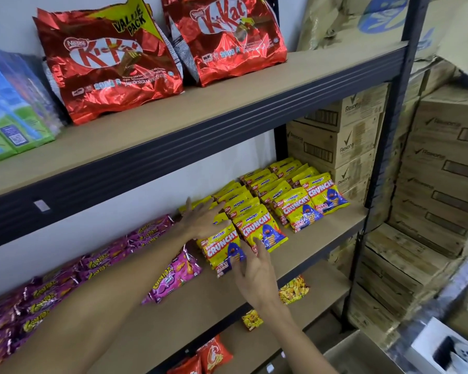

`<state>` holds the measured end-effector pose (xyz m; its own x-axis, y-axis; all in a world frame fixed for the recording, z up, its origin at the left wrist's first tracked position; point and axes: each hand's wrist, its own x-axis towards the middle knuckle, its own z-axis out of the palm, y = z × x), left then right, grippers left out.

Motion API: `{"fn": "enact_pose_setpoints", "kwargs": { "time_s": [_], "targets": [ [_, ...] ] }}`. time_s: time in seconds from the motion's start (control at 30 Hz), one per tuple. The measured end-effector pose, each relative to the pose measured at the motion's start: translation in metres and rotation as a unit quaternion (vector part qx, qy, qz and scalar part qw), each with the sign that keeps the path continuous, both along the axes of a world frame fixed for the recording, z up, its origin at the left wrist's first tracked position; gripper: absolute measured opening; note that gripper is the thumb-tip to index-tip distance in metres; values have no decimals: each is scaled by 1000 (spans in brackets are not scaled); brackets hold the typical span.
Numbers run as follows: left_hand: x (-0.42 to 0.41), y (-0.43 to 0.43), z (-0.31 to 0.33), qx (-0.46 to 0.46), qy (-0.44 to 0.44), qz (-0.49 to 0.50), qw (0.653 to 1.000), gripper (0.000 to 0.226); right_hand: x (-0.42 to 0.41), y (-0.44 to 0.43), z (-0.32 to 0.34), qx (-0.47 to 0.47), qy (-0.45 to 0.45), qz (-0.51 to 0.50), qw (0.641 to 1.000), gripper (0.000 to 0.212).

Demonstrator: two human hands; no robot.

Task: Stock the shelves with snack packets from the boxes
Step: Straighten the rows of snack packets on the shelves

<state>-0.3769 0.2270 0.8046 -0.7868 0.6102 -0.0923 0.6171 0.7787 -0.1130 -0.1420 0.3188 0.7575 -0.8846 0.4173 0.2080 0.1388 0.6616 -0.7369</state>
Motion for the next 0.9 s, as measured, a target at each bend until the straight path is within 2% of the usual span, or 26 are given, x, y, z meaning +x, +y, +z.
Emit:
{"fn": "enact_pose_setpoints", "kwargs": {
  "time_s": [0.17, 0.33, 0.57, 0.67, 0.77, 0.9],
  "targets": [
    [29, 44, 37, -46, -7, -19, 999, 82, -2, 38, -5, -4, 8, -24, 1000, 54],
    [21, 76, 25, -72, -21, -10, 997, 92, -8, 64, -13, -8, -20, -14, 1000, 58],
    [12, 89, 12, -104, -66, 18, 992, 85, -23, 84, -14, 36, -63, -16, 997, 55],
    [-2, 87, -8, -73, -44, 0, 996, 81, -32, 86, -14, 64, -74, -21, 995, 56],
    [-28, 85, -35, -33, -61, 14, 997, 88, -36, 85, -14, 70, -80, -24, 994, 56],
    [-48, 86, -55, -47, -68, 34, 996, 92, -39, 85, -16, 68, -86, -31, 994, 56]
  ]
}}
